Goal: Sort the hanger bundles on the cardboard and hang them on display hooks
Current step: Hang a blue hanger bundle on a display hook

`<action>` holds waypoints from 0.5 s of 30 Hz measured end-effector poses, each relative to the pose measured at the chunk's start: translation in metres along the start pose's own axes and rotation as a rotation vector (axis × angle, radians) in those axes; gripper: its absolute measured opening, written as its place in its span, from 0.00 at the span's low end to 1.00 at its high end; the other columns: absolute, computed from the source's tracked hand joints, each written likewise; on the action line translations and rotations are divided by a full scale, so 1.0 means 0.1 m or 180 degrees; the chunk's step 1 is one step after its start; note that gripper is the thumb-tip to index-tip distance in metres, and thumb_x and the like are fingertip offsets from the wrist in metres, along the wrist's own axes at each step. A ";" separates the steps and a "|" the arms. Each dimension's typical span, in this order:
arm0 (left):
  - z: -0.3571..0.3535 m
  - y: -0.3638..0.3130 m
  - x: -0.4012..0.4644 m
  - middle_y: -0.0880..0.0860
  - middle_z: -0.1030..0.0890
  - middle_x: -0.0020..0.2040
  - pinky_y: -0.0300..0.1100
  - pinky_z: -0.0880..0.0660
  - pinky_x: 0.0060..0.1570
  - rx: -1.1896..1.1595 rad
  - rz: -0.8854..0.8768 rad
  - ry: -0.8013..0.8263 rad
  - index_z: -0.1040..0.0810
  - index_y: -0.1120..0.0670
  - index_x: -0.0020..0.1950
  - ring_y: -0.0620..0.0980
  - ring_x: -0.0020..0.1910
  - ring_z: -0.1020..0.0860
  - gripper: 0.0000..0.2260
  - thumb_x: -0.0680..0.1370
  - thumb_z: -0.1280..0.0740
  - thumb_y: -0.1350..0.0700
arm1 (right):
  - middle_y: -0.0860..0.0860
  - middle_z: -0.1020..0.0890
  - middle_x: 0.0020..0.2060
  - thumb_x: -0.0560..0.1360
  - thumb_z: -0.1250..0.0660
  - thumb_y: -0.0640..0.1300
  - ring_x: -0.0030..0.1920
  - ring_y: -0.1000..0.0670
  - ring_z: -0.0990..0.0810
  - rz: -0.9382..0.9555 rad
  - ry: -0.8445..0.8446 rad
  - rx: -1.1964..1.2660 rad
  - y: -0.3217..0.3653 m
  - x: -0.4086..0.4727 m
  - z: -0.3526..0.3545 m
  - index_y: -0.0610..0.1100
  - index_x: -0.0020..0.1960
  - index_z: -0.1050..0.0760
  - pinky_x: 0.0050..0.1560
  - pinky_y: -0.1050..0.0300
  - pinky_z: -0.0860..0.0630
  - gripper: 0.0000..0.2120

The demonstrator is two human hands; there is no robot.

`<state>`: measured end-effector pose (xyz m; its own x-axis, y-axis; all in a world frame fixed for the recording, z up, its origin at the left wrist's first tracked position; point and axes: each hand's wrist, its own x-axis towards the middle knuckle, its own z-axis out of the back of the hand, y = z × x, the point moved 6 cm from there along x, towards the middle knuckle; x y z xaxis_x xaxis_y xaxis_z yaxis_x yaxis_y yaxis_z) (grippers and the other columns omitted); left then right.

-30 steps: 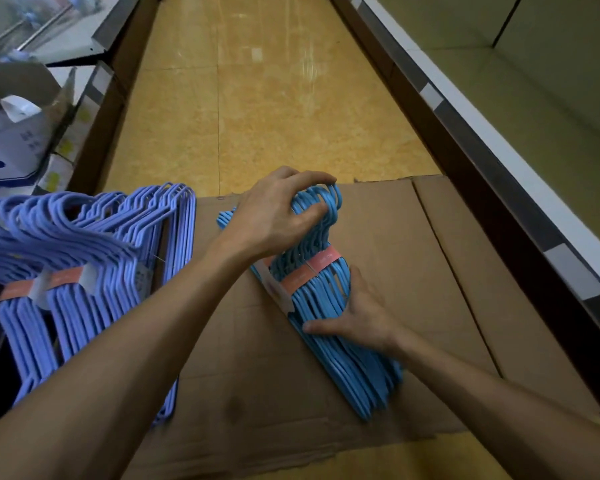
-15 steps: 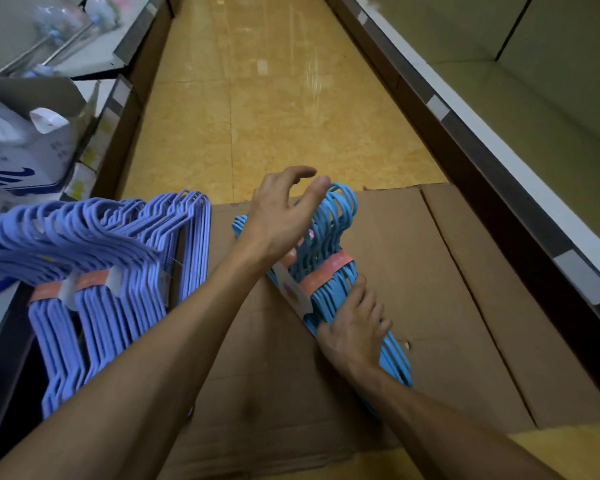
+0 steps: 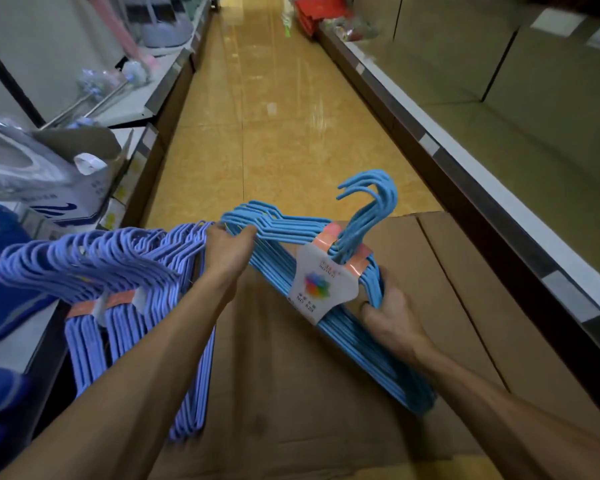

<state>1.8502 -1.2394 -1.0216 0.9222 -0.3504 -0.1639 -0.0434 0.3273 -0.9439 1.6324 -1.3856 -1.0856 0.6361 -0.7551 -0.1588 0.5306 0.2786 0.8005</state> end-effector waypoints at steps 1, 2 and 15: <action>0.02 0.03 -0.03 0.48 0.27 0.37 0.37 0.29 0.35 -0.0059 0.0164 0.0030 0.27 0.52 0.46 0.46 0.37 0.27 0.03 0.79 0.34 0.57 | 0.55 0.22 0.50 0.73 0.35 0.36 0.49 0.54 0.22 0.0088 0.0030 0.0119 0.05 -0.01 0.06 0.53 0.71 0.36 0.48 0.53 0.23 0.29; 0.04 0.09 -0.04 0.49 0.26 0.41 0.41 0.28 0.44 -0.0187 0.0426 0.0123 0.26 0.53 0.48 0.49 0.42 0.26 0.03 0.79 0.33 0.55 | 0.55 0.21 0.49 0.73 0.35 0.36 0.48 0.54 0.21 0.0179 0.0036 0.0229 0.11 -0.01 0.12 0.53 0.69 0.34 0.46 0.55 0.22 0.28; -0.20 0.01 -0.09 0.53 0.27 0.39 0.50 0.26 0.57 -0.2846 0.1147 0.0322 0.26 0.55 0.48 0.53 0.43 0.25 0.09 0.78 0.32 0.50 | 0.44 0.20 0.41 0.75 0.37 0.31 0.38 0.47 0.23 0.0372 0.0228 0.0725 0.37 -0.03 0.30 0.55 0.49 0.26 0.37 0.47 0.20 0.18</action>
<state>1.8341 -1.2532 -1.0267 0.7607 -0.4473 -0.4704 -0.6318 -0.3437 -0.6948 1.6333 -1.3908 -1.0379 0.7279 -0.6795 -0.0918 0.3167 0.2145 0.9239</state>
